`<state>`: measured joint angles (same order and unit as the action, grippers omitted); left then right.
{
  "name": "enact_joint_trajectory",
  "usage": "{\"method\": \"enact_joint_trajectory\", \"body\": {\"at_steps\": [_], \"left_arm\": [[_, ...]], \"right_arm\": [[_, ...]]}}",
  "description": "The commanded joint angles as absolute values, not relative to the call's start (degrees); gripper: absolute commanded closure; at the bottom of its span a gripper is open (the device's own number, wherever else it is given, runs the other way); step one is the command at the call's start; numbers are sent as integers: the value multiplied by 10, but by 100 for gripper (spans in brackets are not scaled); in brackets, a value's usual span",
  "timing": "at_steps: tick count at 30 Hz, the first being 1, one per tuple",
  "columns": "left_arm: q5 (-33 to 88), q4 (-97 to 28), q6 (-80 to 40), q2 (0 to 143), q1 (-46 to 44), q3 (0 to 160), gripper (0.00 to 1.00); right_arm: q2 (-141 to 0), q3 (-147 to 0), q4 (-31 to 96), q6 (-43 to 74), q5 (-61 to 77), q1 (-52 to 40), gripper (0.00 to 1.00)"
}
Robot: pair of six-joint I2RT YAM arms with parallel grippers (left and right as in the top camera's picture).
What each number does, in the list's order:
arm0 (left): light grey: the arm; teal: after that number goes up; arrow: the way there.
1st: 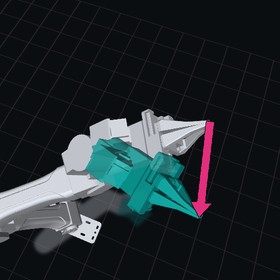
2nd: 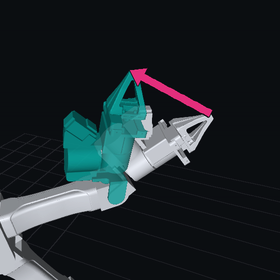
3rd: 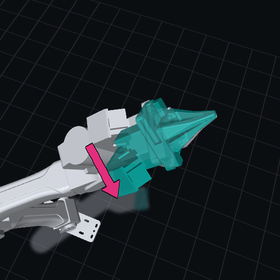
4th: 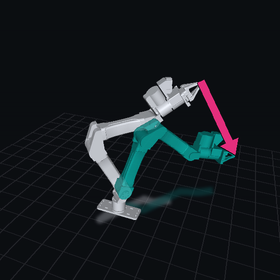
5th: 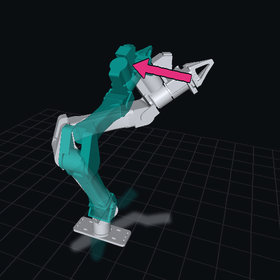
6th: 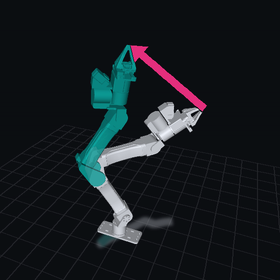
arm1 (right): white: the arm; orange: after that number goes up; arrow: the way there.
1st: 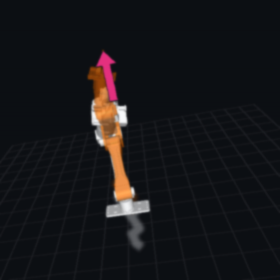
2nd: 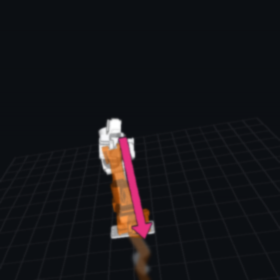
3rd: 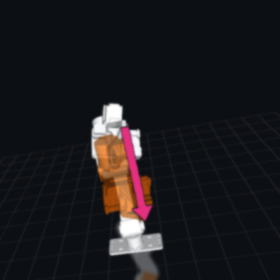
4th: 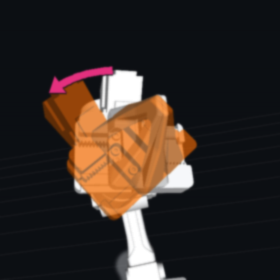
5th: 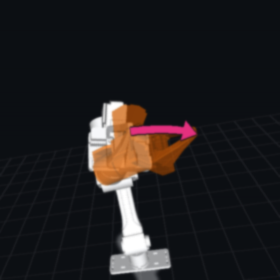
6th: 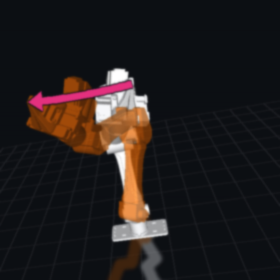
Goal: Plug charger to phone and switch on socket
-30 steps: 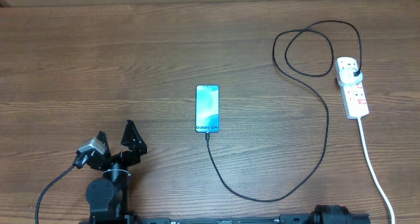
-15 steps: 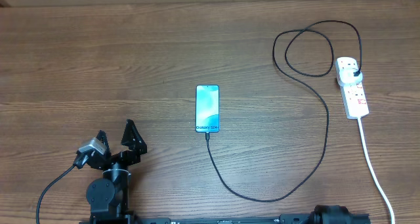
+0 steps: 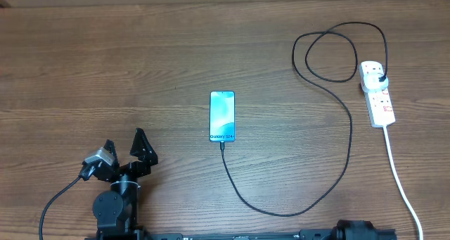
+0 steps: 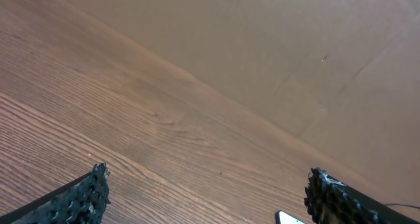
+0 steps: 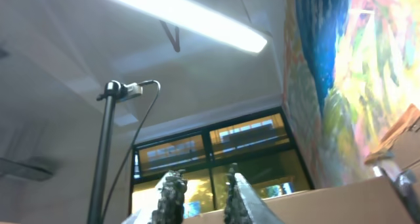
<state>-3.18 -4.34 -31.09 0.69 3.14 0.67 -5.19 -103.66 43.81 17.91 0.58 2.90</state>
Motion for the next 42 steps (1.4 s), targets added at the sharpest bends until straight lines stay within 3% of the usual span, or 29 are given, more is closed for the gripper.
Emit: {"method": "enact_joint_trajectory", "body": {"at_steps": [1, 7, 11, 14, 17, 19, 20, 31, 42], "left_arm": [[-27, -42, -296, 2, 33, 3, 1], [-27, -42, -296, 2, 33, 3, 0], [-27, -42, -296, 2, 33, 3, 0], [-27, -42, -296, 2, 33, 3, 0], [-27, -42, -296, 2, 33, 3, 0], [-27, -42, -296, 2, 33, 3, 0], [-27, -42, -296, 2, 33, 3, 0], [-27, -42, -296, 2, 33, 3, 0], [-27, -42, -296, 2, 33, 3, 0]], "right_arm": [[-26, -1035, 435, 180, -4, 25, 72], [-3, -1044, 435, 179, -4, 24, 57], [-3, -1044, 434, 179, -15, 18, 53], [-3, -1044, 434, 179, -30, 8, 44], [-3, -1044, 436, 179, -29, -8, 26], [-3, -1042, 439, 179, -30, -15, 5], [-3, -1040, 446, 179, -30, -17, 0], [-3, -897, 470, 179, -32, -20, 0], [-4, -540, 383, 180, -29, -20, 0]]}}
